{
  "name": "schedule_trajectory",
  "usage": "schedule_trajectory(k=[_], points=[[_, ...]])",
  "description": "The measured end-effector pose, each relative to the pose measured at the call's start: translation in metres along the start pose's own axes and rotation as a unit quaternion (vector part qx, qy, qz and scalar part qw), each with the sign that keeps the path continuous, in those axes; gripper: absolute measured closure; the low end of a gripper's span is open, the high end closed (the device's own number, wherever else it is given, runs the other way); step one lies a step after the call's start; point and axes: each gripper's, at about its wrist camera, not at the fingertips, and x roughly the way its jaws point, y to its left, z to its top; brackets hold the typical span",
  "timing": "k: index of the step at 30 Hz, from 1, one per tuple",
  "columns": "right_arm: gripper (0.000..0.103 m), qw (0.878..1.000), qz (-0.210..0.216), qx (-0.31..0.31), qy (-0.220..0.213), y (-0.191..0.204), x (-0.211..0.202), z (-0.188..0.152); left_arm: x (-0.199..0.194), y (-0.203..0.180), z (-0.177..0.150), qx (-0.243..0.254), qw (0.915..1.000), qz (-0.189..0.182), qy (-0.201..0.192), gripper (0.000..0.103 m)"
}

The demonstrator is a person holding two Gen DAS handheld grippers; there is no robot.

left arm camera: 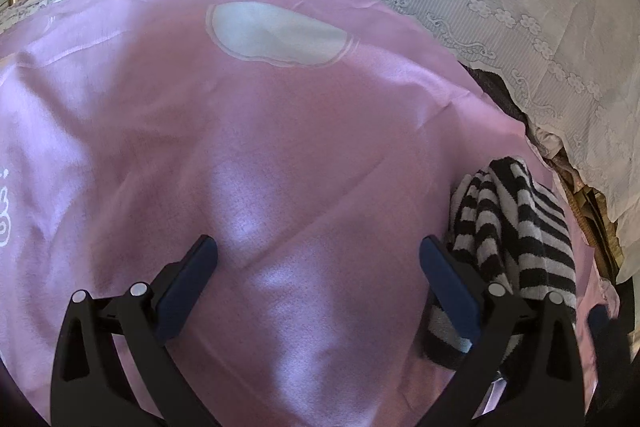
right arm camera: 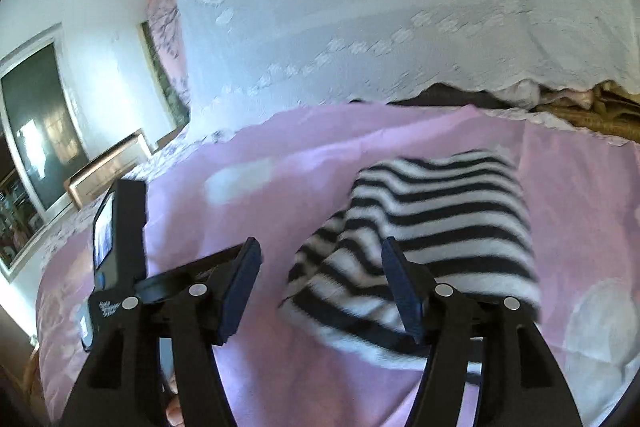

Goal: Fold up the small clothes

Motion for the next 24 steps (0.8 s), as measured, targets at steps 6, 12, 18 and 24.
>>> schedule_trajectory(k=[6,12,18,24], points=[[0.04,0.998,-0.062,0.016,-0.005,-0.034,0.003,0.0,-0.017,-0.017,-0.004,0.031,0.999,-0.018,-0.027,0.004],[0.04,0.995,-0.083,0.047,-0.006,-0.068,0.015,-0.01,-0.041,-0.054,-0.022,0.11,0.9901,-0.046,-0.073,0.004],[0.04,0.988,-0.112,0.107,-0.023,-0.103,0.008,-0.018,-0.002,-0.07,-0.034,0.151,0.9882,0.009,-0.023,0.004],[0.018,0.988,-0.074,0.12,0.069,-0.116,0.05,-0.039,0.023,-0.059,-0.026,0.156,0.9865,0.05,-0.01,0.004]])
